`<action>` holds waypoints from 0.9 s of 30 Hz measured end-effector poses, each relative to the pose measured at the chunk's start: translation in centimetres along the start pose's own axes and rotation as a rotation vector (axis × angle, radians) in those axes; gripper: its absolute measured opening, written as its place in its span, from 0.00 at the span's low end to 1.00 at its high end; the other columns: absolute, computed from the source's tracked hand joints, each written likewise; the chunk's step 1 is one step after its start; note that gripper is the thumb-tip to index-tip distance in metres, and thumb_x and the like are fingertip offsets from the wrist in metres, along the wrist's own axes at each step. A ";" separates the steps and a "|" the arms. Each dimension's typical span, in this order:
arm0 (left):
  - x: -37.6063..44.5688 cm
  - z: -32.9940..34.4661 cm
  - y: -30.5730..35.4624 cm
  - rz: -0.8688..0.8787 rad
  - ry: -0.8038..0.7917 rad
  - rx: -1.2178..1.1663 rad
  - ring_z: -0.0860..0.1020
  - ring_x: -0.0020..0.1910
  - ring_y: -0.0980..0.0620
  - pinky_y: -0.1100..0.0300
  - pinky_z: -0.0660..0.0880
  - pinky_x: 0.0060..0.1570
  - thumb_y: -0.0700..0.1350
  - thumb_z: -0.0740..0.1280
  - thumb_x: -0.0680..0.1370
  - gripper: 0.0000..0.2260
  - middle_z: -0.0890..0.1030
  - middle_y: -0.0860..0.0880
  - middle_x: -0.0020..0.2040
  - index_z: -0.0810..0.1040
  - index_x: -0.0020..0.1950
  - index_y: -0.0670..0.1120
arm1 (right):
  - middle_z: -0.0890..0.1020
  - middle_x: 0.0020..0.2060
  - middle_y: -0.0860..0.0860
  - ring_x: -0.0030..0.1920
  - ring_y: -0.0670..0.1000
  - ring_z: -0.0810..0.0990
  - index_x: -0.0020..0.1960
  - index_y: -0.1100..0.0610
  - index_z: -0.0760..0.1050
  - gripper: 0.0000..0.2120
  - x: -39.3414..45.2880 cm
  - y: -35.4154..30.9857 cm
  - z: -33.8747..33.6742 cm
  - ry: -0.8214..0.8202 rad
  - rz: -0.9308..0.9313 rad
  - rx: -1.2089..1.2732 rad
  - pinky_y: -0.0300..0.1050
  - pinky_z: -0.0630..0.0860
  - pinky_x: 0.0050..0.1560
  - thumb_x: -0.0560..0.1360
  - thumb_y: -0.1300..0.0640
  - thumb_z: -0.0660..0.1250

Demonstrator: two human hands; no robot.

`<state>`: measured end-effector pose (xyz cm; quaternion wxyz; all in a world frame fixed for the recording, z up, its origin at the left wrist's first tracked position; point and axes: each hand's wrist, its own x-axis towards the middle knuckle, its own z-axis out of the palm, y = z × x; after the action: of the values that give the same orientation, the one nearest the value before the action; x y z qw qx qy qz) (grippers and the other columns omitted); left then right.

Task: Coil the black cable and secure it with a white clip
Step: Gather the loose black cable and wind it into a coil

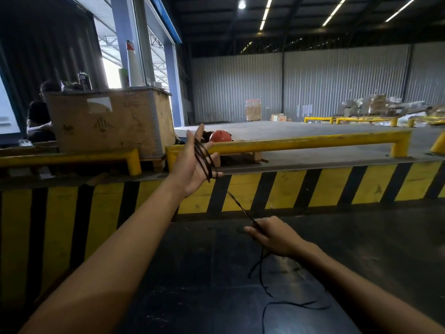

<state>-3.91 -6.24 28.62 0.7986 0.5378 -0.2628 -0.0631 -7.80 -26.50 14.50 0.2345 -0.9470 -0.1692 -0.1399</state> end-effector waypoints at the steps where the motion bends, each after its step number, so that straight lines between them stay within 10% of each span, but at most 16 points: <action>1: 0.2 -0.6 -0.7 0.039 0.067 0.061 0.58 0.75 0.40 0.29 0.56 0.65 0.61 0.44 0.80 0.23 0.57 0.45 0.78 0.56 0.75 0.61 | 0.74 0.28 0.46 0.29 0.46 0.72 0.35 0.51 0.68 0.16 0.1 0.0 -0.5 -0.016 -0.023 -0.053 0.39 0.66 0.30 0.78 0.46 0.60; 6: -0.1 -1.1 -2.7 0.093 0.168 0.839 0.74 0.56 0.51 0.49 0.68 0.57 0.62 0.45 0.80 0.22 0.76 0.48 0.56 0.69 0.67 0.57 | 0.79 0.39 0.46 0.39 0.47 0.77 0.49 0.51 0.74 0.03 1.0 0.9 -3.2 -0.058 -0.076 -0.257 0.40 0.73 0.37 0.78 0.55 0.61; 9: 0.2 -0.3 -4.6 -0.130 -0.111 1.347 0.66 0.71 0.45 0.46 0.62 0.68 0.60 0.47 0.81 0.24 0.67 0.45 0.73 0.60 0.75 0.54 | 0.81 0.43 0.48 0.43 0.46 0.80 0.52 0.53 0.76 0.06 2.2 0.9 -5.2 -0.026 -0.093 -0.360 0.38 0.76 0.43 0.77 0.57 0.63; 13: 1.0 -0.1 -7.2 -0.440 -0.396 1.679 0.67 0.71 0.45 0.45 0.64 0.68 0.61 0.50 0.80 0.26 0.68 0.45 0.73 0.65 0.74 0.50 | 0.81 0.43 0.49 0.42 0.47 0.79 0.52 0.55 0.77 0.06 3.7 0.3 -7.7 0.138 -0.135 -0.467 0.39 0.74 0.42 0.77 0.57 0.63; 24: 1.6 -0.8 -8.0 -0.326 0.000 1.760 0.78 0.44 0.47 0.53 0.72 0.44 0.57 0.51 0.81 0.22 0.78 0.45 0.45 0.76 0.43 0.43 | 0.84 0.44 0.52 0.44 0.50 0.82 0.52 0.56 0.78 0.08 5.3 1.3 -5.5 0.338 -0.164 -0.453 0.40 0.75 0.41 0.78 0.55 0.61; 27: 0.1 -0.2 -6.3 -0.480 -0.145 1.457 0.79 0.49 0.46 0.52 0.76 0.49 0.56 0.50 0.82 0.22 0.79 0.44 0.53 0.78 0.60 0.46 | 0.83 0.45 0.52 0.44 0.48 0.81 0.52 0.56 0.77 0.07 4.9 3.0 -4.8 0.286 -0.066 -0.433 0.39 0.76 0.42 0.77 0.56 0.63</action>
<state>-2.61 -8.69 23.01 0.1880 0.9647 -0.1658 -0.0808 -3.07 -30.09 19.13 0.0434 -0.9397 -0.1313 -0.3127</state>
